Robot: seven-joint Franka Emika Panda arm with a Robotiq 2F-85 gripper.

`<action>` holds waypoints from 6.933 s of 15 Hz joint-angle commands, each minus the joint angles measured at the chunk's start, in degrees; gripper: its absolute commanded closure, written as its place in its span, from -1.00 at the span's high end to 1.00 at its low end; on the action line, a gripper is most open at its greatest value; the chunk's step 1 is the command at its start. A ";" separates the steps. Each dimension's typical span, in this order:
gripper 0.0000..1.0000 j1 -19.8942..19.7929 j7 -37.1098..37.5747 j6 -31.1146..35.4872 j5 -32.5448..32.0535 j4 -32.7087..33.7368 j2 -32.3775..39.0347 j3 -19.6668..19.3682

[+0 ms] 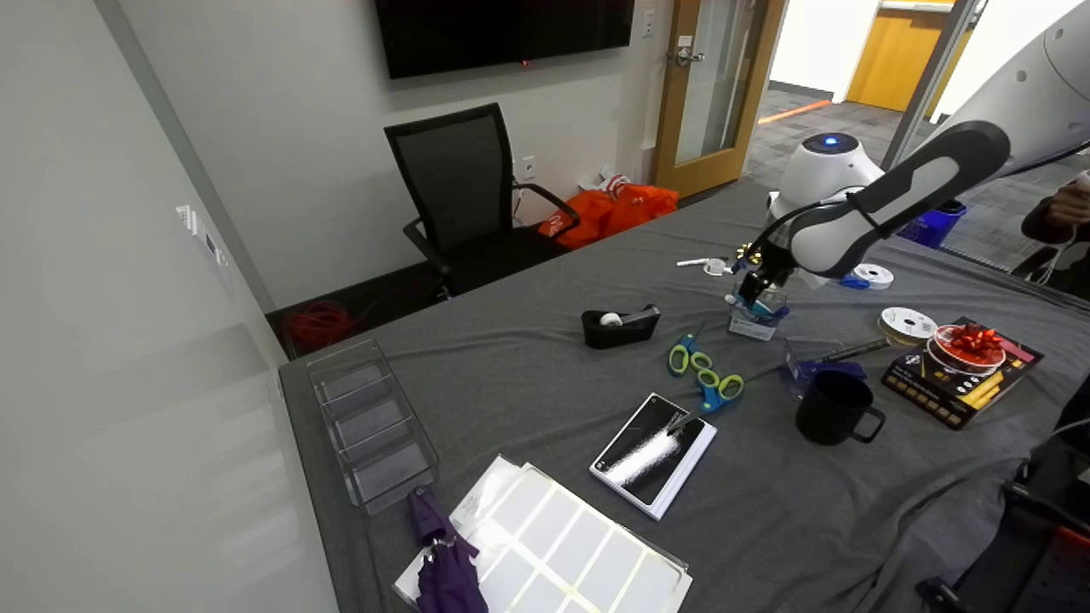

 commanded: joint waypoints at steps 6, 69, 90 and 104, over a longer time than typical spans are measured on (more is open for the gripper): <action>1.00 1.22 1.73 -0.85 -1.64 1.83 1.88 -2.35; -0.12 4.38 5.80 0.57 -3.58 1.62 0.27 -5.98; -0.88 4.99 9.27 -7.06 -1.33 1.31 -6.19 -4.38; -0.88 6.18 40.25 -11.88 6.43 26.31 6.44 -5.71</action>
